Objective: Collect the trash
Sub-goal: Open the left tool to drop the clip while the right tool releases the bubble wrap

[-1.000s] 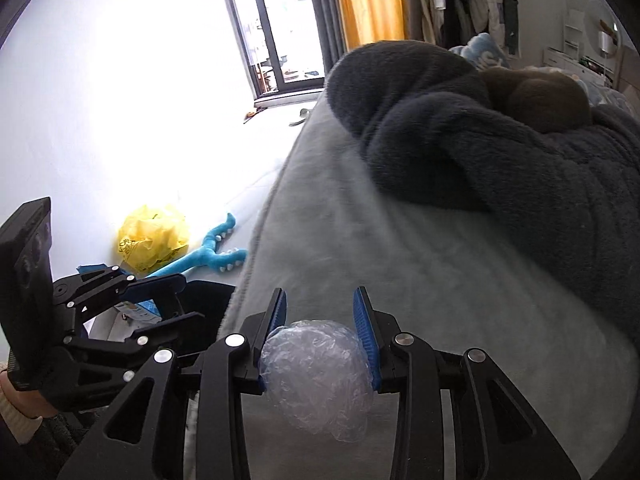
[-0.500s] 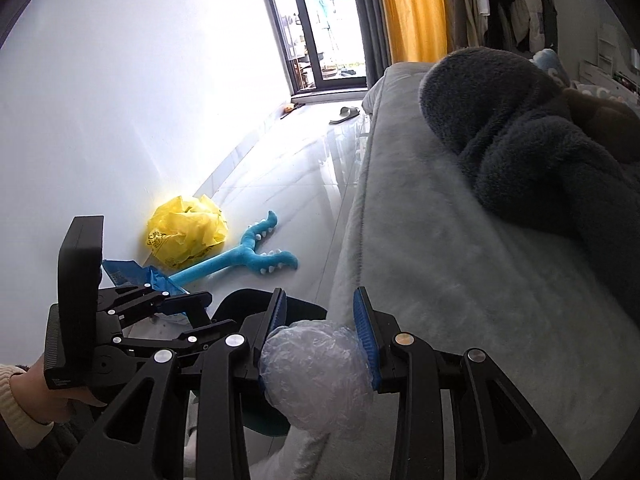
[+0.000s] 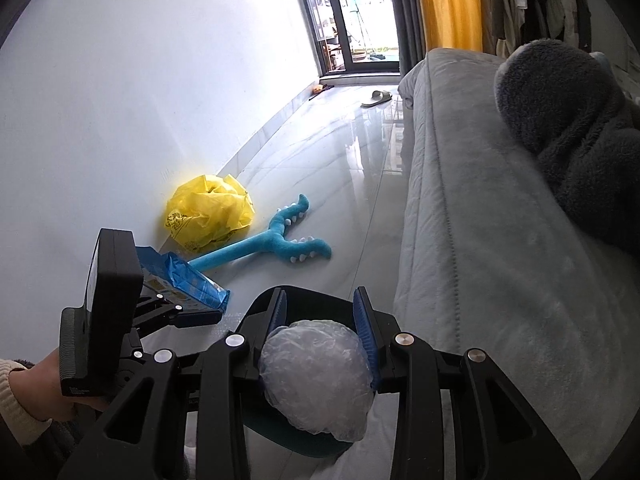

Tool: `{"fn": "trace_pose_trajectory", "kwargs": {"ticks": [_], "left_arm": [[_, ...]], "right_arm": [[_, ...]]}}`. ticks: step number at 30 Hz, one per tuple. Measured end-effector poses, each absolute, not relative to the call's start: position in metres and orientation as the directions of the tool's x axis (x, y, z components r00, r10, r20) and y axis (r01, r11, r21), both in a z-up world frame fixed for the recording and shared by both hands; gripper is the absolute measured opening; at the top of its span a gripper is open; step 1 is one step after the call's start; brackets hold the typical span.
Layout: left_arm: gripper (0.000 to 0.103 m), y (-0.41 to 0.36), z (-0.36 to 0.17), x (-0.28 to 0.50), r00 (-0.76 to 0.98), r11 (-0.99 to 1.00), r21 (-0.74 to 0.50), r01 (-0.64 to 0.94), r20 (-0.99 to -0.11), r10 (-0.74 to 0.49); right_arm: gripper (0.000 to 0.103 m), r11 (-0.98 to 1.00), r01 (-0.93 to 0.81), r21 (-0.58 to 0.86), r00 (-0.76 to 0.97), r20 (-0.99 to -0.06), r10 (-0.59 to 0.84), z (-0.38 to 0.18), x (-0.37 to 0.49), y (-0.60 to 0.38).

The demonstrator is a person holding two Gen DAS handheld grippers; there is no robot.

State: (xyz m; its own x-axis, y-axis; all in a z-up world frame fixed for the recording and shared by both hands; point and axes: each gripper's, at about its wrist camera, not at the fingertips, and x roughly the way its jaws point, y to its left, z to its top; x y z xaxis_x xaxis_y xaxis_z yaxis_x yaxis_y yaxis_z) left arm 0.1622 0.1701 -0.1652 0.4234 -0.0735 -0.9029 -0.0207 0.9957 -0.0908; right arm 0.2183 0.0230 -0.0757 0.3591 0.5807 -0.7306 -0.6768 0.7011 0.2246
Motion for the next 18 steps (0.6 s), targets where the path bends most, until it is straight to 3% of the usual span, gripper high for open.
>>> {"fn": "trace_pose_trajectory", "kwargs": {"ticks": [9,18], "left_arm": [[0.095,0.199,-0.157,0.153,0.467,0.995,-0.078,-0.063,-0.884,-0.04],[0.096,0.219,-0.126,0.144,0.598,0.991,-0.096,-0.088,-0.801,-0.024]], "right_arm": [[0.035,0.699,-0.678,0.228,0.299,-0.783,0.546,-0.103,0.217,0.058],[0.035,0.738,-0.62,0.266,0.212,-0.849,0.485,-0.146,0.225,0.072]]}}
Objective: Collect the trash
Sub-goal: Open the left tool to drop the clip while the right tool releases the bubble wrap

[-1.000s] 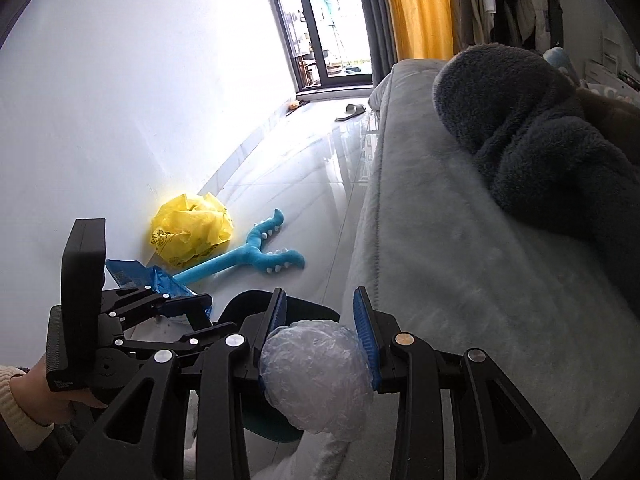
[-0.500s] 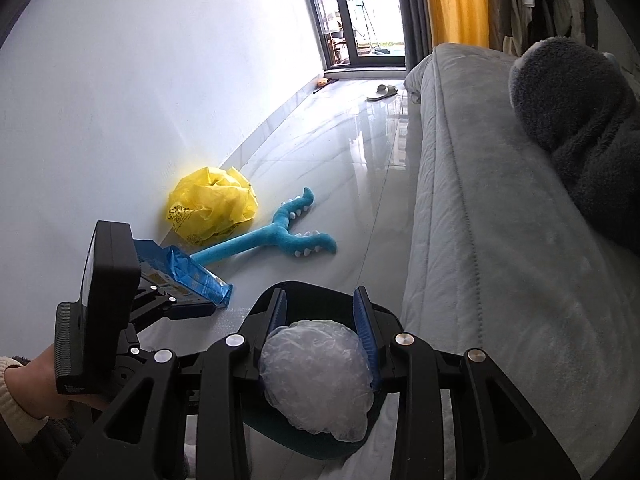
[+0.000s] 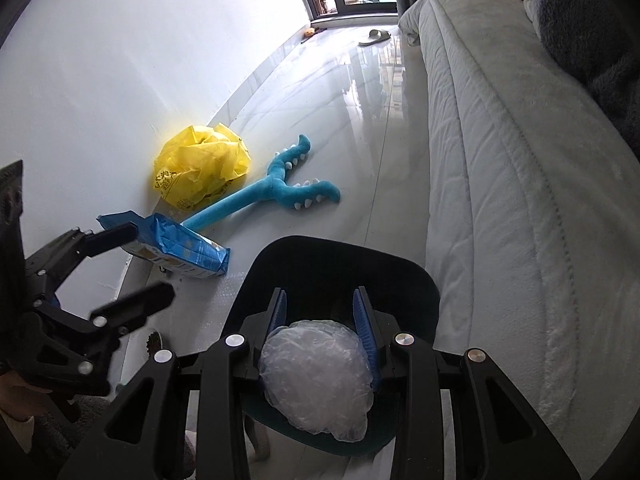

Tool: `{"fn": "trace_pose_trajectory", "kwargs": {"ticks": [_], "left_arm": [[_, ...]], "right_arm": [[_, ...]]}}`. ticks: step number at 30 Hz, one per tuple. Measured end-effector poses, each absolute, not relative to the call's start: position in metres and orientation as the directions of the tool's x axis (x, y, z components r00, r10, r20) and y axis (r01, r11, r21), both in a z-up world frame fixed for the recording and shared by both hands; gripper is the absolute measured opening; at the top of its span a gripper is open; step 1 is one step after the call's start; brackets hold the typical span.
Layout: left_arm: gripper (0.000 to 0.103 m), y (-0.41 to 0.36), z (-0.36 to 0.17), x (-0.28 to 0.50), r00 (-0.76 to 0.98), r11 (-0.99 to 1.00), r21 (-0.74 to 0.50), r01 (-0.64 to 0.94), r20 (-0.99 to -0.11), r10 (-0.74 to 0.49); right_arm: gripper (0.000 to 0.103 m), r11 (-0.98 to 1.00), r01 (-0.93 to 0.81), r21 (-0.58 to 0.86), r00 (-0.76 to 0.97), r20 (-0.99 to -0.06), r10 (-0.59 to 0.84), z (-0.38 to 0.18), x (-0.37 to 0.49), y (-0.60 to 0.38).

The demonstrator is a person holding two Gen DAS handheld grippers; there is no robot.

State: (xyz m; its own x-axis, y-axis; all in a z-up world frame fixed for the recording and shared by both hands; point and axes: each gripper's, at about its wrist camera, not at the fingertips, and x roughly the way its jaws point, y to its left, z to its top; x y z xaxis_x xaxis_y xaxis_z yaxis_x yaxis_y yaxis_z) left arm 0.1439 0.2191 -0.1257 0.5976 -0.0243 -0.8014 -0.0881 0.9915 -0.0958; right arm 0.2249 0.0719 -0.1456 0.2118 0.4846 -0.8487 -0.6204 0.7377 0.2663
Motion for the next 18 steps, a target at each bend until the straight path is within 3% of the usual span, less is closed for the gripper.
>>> {"fn": "trace_pose_trajectory", "kwargs": {"ticks": [18], "left_arm": [[0.098,0.22,-0.058,0.126,0.798,0.988,-0.145,-0.045,-0.6,-0.052]], "right_arm": [[0.036,0.744,-0.635,0.207,0.126,-0.923,0.363,-0.191,0.215,0.096]]}}
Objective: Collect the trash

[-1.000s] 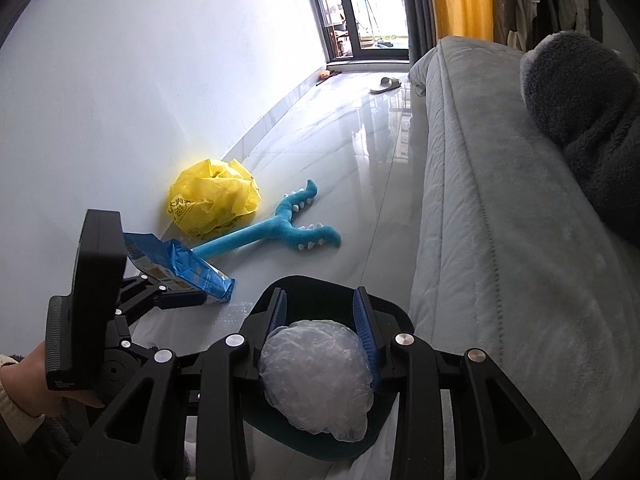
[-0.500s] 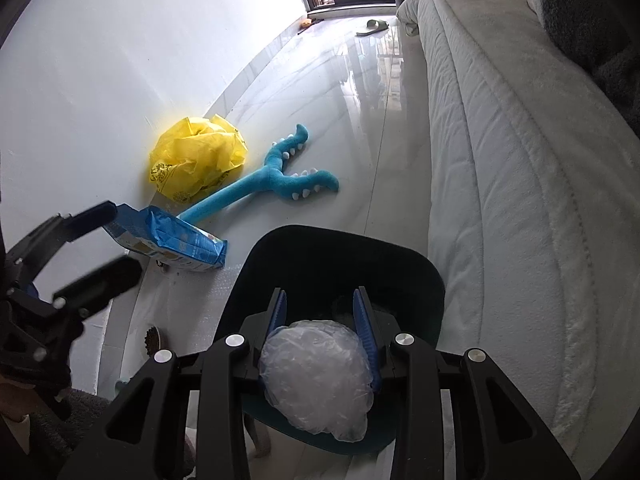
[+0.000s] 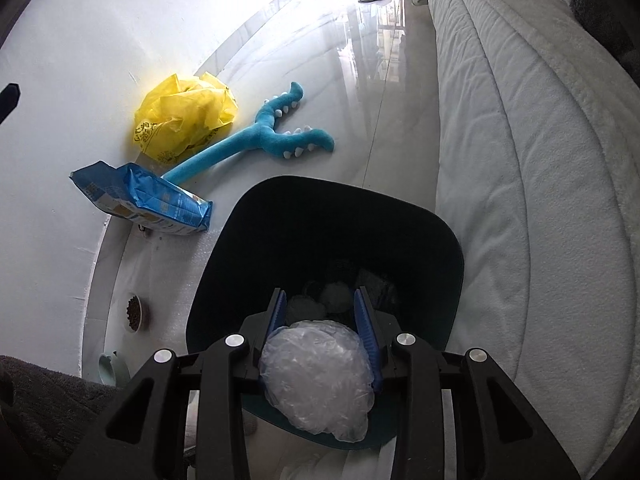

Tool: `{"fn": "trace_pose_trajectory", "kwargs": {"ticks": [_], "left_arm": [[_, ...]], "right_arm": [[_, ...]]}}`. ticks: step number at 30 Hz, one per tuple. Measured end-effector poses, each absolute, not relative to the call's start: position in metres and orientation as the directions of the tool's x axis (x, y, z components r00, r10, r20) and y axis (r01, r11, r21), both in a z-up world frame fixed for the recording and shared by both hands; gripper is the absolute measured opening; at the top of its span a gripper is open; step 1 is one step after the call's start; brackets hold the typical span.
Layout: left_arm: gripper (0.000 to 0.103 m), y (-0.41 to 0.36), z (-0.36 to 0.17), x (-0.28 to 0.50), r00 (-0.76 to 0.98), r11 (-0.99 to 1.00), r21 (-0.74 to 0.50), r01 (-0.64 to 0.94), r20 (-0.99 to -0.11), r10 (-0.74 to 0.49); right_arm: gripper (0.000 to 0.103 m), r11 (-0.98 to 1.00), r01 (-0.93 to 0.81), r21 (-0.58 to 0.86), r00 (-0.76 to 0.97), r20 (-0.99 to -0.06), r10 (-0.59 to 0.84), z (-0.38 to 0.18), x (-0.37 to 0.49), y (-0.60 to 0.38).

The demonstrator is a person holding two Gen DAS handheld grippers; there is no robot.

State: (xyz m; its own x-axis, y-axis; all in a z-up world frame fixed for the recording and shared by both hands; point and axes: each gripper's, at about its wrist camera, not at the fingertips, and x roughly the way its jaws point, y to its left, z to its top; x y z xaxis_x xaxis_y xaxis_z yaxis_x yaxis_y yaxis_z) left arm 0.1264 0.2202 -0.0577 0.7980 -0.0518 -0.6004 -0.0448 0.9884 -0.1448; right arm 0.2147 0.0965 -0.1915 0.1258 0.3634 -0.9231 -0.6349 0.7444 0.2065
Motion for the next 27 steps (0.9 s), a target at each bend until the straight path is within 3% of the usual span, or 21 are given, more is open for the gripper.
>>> {"fn": "trace_pose_trajectory", "kwargs": {"ticks": [13,18,23,27], "left_arm": [[0.099,0.218,-0.02,0.115,0.873,0.989,-0.132,-0.07,-0.488,-0.004],[0.1,0.211,0.001,0.108,0.88,0.989,-0.131,-0.064,-0.474,-0.006],[0.1,0.2,0.017,0.099,0.897,0.993,-0.068,-0.096,-0.438,0.057],[0.1,0.19,0.026,0.089,0.909,0.993,-0.053,-0.109,-0.41,0.078]], "right_arm": [[0.037,0.742,-0.655,0.143,0.098,-0.957,0.272,-0.209,0.204,0.101],[0.063,0.747,-0.656,0.111,0.104,-0.967,0.235,-0.213,0.197,0.1],[0.064,0.743,-0.657,0.128,0.112,-0.958,0.264,-0.202,0.187,0.094],[0.072,0.742,-0.656,0.137,0.167,-0.932,0.32,-0.171,0.175,0.078]]}}
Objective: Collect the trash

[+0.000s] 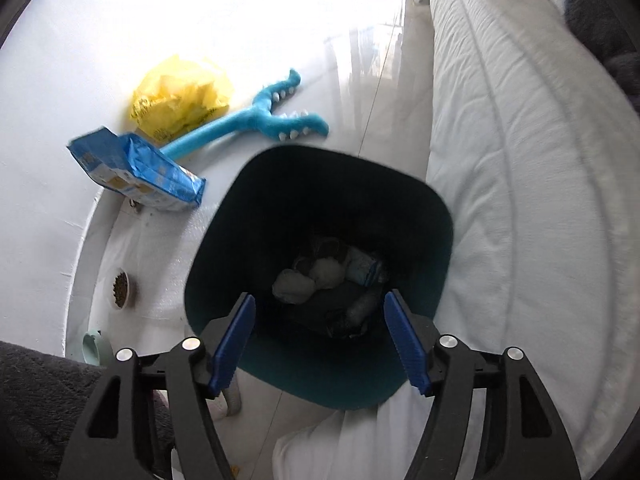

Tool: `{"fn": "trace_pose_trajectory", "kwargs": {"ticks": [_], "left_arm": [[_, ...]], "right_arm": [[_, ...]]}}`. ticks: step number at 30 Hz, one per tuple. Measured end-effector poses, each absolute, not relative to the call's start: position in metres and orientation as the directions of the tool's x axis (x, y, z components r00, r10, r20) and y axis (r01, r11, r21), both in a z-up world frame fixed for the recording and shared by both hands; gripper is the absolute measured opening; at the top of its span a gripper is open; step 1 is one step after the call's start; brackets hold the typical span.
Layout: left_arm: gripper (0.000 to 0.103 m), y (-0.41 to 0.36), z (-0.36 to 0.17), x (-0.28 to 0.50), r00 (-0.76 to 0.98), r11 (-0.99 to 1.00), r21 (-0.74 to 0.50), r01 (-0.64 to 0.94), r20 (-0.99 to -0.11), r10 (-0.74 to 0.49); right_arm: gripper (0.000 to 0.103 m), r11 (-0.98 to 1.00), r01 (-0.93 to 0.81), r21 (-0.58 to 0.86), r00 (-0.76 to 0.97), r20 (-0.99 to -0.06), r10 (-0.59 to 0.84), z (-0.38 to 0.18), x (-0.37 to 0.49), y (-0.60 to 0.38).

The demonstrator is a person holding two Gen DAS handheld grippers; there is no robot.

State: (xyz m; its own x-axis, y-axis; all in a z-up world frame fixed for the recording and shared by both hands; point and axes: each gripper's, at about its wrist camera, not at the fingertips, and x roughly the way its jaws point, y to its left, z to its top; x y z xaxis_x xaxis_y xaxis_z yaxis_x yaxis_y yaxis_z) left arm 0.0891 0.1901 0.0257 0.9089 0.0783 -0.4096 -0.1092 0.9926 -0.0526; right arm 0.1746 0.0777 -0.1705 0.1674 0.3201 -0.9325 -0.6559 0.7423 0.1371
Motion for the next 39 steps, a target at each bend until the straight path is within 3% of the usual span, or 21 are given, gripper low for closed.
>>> {"fn": "trace_pose_trajectory", "kwargs": {"ticks": [8,12,18,26,31,39], "left_arm": [[0.1,0.152,0.034,0.056,0.913,0.993,-0.03,-0.115,-0.398,0.094],[0.1,0.136,0.039,0.038,0.913,0.989,-0.025,-0.145,-0.389,0.124],[0.1,0.119,0.039,0.016,0.914,0.993,-0.053,-0.104,-0.399,0.074],[0.1,0.104,0.037,-0.001,0.89,0.99,-0.032,-0.139,-0.441,0.111],[0.1,0.09,0.047,-0.009,0.901,0.99,-0.014,-0.139,-0.416,0.121],[0.1,0.065,0.032,-0.009,0.901,0.996,0.006,-0.093,-0.425,0.087]], "right_arm": [[0.078,0.756,-0.64,0.137,0.306,-0.857,0.414,-0.109,0.151,0.025],[0.09,0.789,-0.606,0.1,0.441,-0.783,0.439,-0.066,0.129,-0.015],[0.099,0.829,-0.559,-0.03,0.629,-0.667,0.4,-0.01,0.093,-0.079],[0.1,0.921,-0.388,-0.027,0.795,-0.516,0.32,0.035,0.044,-0.192],[0.1,0.965,-0.258,-0.04,0.857,-0.47,0.209,0.039,0.016,-0.248],[0.1,0.975,-0.202,0.088,0.875,-0.432,0.22,0.03,-0.011,-0.296]]}}
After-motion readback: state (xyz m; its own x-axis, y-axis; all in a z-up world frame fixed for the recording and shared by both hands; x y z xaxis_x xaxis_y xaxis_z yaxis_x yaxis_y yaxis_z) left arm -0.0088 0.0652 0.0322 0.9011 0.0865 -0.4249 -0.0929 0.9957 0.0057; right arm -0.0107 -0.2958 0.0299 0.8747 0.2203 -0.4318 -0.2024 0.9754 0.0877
